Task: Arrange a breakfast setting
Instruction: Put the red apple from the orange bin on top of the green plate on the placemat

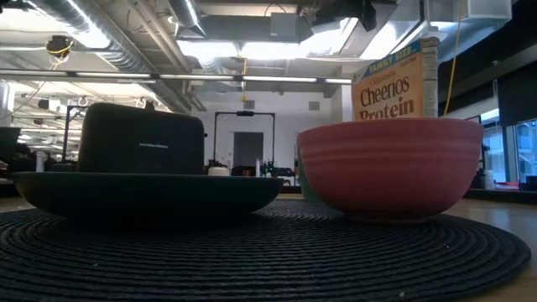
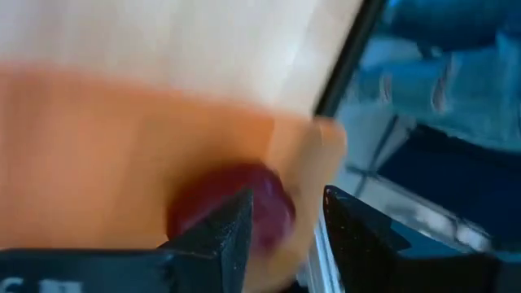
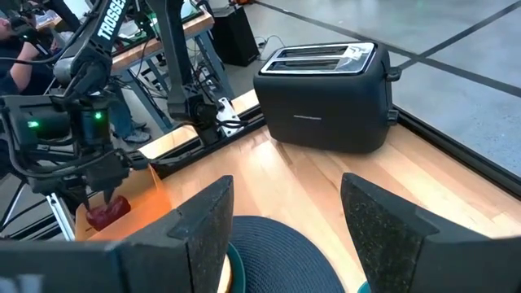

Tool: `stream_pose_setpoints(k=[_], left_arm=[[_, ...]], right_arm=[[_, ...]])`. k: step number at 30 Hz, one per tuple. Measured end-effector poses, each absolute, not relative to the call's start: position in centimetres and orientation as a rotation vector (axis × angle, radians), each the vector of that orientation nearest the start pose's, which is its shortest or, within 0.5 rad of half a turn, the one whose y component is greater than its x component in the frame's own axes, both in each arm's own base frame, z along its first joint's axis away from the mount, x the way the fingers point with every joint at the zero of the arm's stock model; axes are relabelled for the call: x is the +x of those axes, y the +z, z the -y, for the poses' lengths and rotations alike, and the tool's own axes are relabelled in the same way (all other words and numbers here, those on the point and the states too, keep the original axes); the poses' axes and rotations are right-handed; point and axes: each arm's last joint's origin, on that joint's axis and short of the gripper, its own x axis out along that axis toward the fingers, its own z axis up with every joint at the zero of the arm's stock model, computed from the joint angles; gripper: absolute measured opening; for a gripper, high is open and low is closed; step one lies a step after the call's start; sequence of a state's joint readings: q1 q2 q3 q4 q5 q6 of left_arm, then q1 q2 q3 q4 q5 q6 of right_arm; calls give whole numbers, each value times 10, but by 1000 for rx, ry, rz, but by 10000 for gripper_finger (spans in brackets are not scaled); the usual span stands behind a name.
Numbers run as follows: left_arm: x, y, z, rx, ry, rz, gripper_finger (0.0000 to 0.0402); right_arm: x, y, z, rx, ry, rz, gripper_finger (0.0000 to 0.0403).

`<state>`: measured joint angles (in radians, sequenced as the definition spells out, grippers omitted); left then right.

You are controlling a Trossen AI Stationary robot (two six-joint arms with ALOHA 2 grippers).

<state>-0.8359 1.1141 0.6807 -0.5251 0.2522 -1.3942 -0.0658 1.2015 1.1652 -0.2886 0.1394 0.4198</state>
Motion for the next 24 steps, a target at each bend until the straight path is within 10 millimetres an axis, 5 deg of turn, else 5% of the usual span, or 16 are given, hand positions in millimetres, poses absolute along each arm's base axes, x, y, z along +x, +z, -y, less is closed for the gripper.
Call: stream_pose_setpoints(k=[5, 12, 24], left_arm=[[125, 216, 165, -798, -335, -1511, 162], [129, 230, 170, -562, -534, -1331, 191], [133, 212, 181, -229, -722, -1289, 305]], right_arm=[[262, 370, 21, 382, -266, -280, 218], [262, 369, 21, 348, -262, -291, 218], [258, 360, 23, 362, -341, -381, 218]])
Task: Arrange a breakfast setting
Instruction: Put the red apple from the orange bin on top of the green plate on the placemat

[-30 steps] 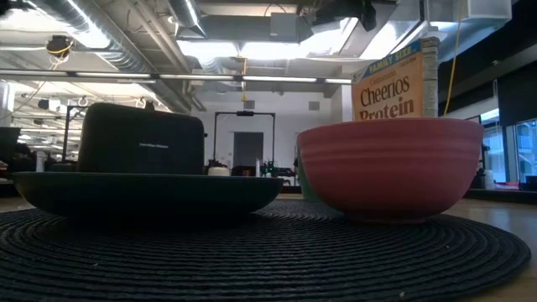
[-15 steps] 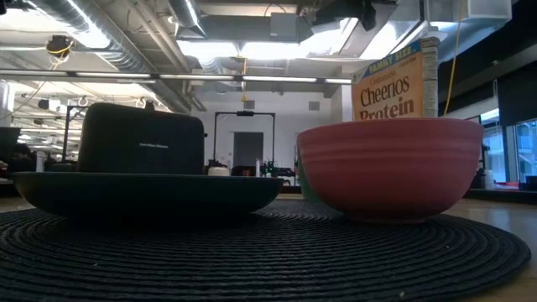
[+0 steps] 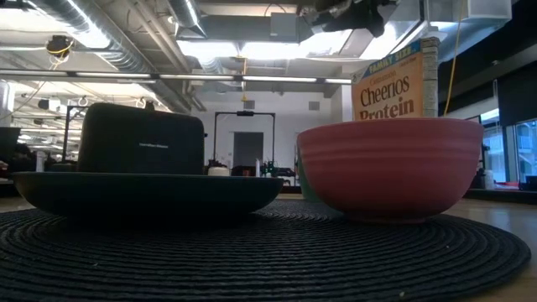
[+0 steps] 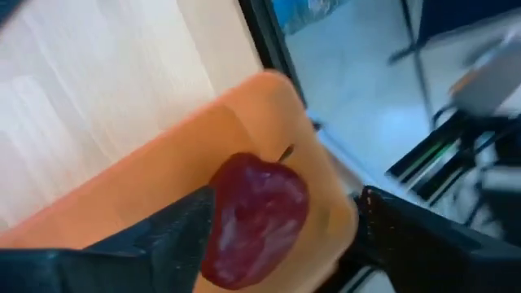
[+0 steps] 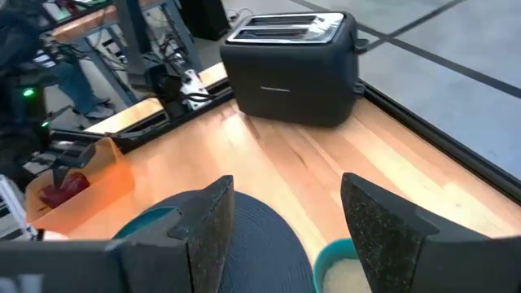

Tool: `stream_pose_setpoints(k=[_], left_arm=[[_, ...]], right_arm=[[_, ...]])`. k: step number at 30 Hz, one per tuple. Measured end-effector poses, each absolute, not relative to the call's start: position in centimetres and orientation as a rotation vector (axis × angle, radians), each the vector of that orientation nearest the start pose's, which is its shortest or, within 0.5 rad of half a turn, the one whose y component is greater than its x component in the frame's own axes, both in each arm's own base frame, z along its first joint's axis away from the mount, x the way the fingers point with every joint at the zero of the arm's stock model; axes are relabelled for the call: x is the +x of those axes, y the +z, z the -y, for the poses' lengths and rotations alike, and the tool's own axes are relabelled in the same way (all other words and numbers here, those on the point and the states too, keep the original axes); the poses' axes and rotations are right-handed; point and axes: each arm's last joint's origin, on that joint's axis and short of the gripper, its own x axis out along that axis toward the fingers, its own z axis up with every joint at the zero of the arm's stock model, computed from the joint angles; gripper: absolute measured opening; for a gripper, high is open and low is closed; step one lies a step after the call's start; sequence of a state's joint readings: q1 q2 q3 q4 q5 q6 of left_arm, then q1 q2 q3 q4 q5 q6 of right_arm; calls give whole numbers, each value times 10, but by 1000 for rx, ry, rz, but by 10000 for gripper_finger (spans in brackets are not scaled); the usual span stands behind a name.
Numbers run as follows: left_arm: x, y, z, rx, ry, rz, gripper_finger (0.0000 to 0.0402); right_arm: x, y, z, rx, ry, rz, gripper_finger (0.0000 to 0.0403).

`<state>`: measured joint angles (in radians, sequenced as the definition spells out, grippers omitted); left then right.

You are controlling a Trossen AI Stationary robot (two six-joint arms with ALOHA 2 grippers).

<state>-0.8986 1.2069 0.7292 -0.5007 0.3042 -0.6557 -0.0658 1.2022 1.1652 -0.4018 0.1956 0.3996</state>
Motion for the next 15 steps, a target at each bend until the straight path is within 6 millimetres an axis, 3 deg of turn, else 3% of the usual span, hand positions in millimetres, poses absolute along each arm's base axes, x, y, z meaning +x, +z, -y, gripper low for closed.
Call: stream_pose_setpoints(k=[6, 15], left_arm=[[127, 188, 186, -18, -705, -1396, 345], [126, 176, 199, 43, -762, -1395, 342]], right_arm=[[257, 358, 24, 387, -413, -379, 218], [257, 359, 25, 405, -460, -359, 218]])
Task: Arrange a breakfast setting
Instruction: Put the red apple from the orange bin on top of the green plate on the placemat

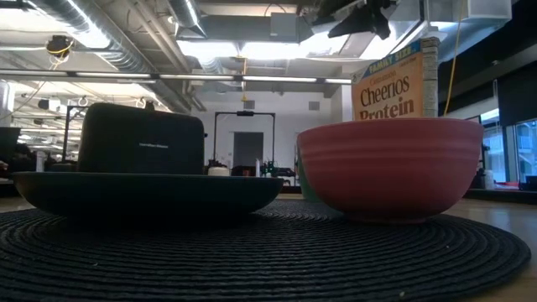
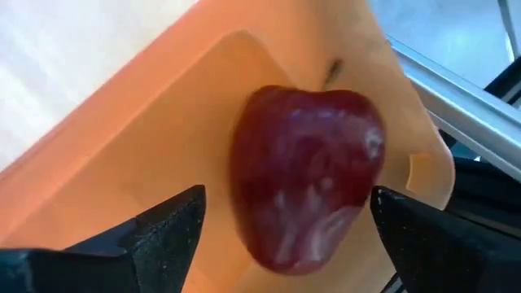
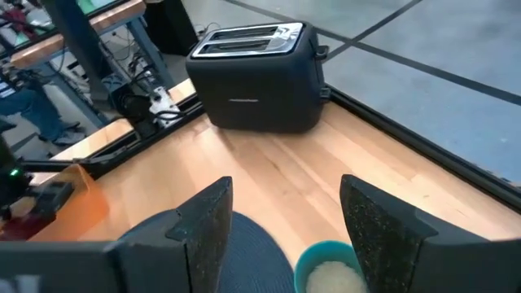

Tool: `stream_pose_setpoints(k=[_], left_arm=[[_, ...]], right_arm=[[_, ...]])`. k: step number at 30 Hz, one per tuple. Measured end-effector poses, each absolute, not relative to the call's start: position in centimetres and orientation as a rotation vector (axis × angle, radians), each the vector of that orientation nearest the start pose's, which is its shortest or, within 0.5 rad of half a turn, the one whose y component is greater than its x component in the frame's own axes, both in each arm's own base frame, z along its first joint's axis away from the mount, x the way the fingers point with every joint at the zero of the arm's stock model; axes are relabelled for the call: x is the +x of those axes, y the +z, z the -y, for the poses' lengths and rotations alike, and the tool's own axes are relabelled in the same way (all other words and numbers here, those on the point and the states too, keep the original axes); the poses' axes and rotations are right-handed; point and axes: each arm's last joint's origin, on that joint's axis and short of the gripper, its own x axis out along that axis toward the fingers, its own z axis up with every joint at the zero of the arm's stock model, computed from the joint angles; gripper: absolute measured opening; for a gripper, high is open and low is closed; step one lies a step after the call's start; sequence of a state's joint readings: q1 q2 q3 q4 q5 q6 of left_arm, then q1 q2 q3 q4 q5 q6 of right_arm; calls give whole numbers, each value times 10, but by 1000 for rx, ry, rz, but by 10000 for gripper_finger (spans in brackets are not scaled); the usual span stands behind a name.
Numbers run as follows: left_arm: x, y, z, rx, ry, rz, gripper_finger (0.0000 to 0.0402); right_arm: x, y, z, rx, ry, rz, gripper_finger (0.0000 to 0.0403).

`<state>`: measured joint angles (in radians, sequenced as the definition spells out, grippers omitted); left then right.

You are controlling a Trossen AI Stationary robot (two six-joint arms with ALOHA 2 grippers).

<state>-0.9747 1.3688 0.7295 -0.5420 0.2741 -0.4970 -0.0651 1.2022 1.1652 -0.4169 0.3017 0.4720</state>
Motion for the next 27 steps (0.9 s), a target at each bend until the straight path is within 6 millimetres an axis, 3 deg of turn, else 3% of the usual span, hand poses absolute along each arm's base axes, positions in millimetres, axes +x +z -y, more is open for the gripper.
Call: stream_pose_setpoints(k=[4, 18, 27], left_arm=[[122, 177, 206, 98, -838, -1335, 342], [116, 163, 201, 134, -727, -1321, 339], [116, 164, 200, 144, -700, -1304, 275]], right_arm=[[256, 359, 26, 414, -480, -350, 218], [256, 359, 27, 448, -542, -321, 218], [256, 359, 28, 455, -553, -316, 218]])
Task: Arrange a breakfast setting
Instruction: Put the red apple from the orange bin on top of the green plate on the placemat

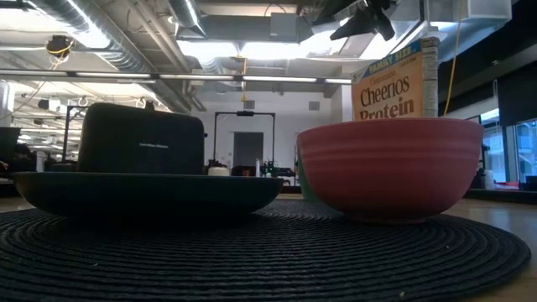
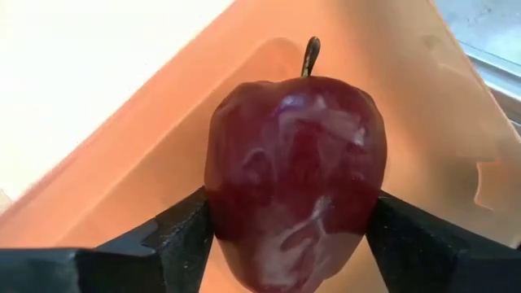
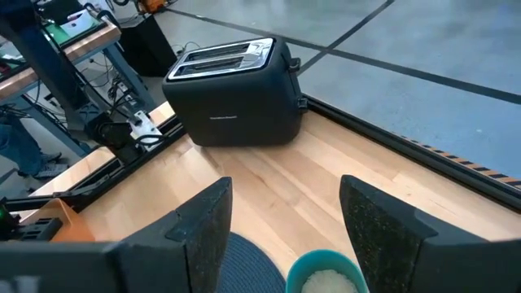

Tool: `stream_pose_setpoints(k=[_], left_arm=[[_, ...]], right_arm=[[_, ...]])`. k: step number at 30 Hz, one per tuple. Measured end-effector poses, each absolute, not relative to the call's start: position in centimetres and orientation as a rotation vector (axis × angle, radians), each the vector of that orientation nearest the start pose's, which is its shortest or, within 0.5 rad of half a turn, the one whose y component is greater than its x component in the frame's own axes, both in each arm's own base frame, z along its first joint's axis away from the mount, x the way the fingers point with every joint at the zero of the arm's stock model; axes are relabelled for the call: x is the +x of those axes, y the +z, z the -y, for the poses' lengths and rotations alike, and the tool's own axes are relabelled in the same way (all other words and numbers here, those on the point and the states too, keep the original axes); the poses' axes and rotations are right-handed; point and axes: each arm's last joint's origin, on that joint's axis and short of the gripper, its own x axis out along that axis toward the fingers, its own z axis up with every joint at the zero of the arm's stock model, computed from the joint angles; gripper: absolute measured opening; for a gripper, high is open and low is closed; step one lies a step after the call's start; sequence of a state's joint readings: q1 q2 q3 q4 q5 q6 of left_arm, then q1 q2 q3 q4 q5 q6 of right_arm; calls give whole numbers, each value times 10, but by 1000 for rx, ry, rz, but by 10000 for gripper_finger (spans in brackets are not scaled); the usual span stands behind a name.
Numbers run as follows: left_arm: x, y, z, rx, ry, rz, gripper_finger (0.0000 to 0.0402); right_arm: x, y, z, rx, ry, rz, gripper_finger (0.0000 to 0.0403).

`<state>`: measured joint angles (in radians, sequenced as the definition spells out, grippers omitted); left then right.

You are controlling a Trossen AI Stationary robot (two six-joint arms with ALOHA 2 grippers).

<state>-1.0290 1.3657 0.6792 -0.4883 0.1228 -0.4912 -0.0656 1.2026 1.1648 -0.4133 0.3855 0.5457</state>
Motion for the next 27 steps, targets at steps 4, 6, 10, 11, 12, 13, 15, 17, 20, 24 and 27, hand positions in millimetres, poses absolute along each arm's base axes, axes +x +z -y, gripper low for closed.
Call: stream_pose_setpoints(k=[4, 6, 10, 11, 12, 13, 15, 17, 20, 24, 27], left_arm=[[113, 173, 196, 112, -677, -1342, 271], [112, 183, 194, 84, -670, -1335, 272], [109, 207, 188, 52, -659, -1320, 272], [108, 213, 186, 44, -652, -1323, 272], [106, 221, 184, 40, -652, -1327, 272], [105, 229, 182, 40, -653, -1334, 272], [102, 247, 178, 39, -651, -1333, 272], [100, 265, 172, 58, -623, -1308, 272], [103, 289, 158, 115, -471, -1189, 272], [121, 314, 135, 150, -200, -912, 271], [139, 328, 116, 120, -31, -723, 271]], right_arm=[[256, 359, 28, 454, -552, -316, 218], [256, 359, 28, 455, -552, -314, 218], [257, 361, 28, 455, -546, -299, 218], [257, 361, 28, 458, -540, -296, 218], [257, 362, 27, 459, -524, -296, 218], [258, 362, 27, 455, -501, -299, 218], [259, 365, 25, 448, -440, -289, 218], [262, 368, 24, 425, -371, -266, 218], [267, 375, 22, 363, -263, -208, 218], [278, 383, 20, 305, -158, -95, 218], [293, 383, 19, 284, -56, -22, 218]])
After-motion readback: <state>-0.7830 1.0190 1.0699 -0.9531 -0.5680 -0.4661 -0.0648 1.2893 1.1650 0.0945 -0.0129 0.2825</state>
